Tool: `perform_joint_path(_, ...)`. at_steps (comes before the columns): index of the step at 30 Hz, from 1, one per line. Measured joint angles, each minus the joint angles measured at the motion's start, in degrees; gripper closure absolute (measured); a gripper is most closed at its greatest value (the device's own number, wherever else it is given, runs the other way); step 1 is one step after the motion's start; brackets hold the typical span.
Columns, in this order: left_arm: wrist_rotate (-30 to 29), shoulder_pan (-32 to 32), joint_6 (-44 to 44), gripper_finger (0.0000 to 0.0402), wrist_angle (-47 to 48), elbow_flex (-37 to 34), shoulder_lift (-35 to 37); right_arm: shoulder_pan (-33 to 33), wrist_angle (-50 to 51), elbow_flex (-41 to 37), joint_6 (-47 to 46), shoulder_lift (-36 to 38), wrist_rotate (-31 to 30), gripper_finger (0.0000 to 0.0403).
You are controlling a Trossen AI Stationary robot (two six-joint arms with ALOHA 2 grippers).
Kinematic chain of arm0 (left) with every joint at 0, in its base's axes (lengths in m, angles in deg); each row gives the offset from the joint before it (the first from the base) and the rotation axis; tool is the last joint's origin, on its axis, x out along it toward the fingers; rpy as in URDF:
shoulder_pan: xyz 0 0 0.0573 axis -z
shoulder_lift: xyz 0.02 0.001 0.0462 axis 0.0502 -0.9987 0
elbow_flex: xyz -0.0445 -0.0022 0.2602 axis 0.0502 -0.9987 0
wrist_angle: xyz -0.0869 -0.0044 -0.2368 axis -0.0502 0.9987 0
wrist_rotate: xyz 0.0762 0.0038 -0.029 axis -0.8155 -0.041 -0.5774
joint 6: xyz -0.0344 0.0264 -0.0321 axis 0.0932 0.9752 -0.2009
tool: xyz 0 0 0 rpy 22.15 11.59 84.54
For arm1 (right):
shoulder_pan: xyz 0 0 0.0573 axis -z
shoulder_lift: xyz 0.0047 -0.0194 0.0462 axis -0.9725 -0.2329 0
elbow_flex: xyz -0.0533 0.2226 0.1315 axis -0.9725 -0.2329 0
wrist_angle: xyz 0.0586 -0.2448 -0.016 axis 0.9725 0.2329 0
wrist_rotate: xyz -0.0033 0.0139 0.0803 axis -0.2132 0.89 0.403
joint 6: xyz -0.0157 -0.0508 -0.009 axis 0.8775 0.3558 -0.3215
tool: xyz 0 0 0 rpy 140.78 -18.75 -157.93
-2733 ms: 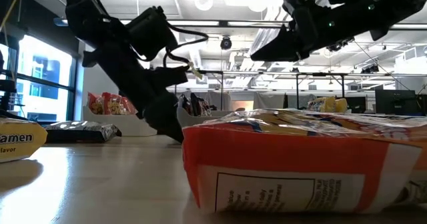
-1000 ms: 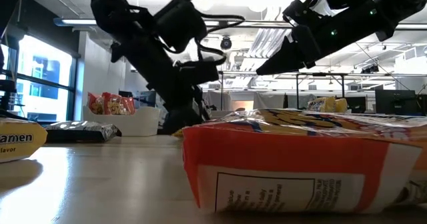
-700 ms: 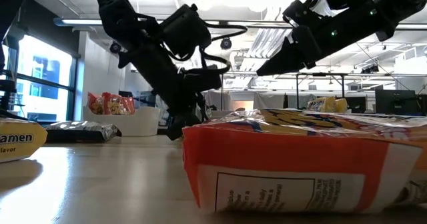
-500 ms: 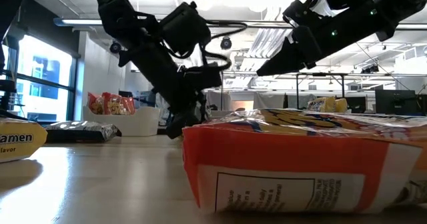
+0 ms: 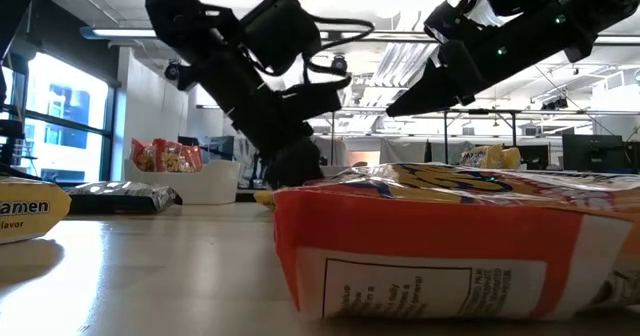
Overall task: Sort Maruchan noodles
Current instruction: Put the yellow noodle pack into the transparent bin
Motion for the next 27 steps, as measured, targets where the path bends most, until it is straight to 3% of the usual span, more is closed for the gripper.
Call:
perform_joint_path(12,-5.2,-1.5,-4.3,0.0233,-0.7,0.6,-0.8,0.0,0.0,0.0,-0.4,0.0,0.0,0.0174)
perform_joint_path(20,-0.9,-2.2,-1.1,0.0225,-4.1,0.6,-2.3,0.0,0.0,0.0,-0.4,0.0,0.0,0.0174)
perform_joint_path(27,-6.0,-2.2,-0.2,0.0225,-6.6,1.5,-6.2,0.0,0.2,0.0,-0.4,0.0,0.0,0.0174)
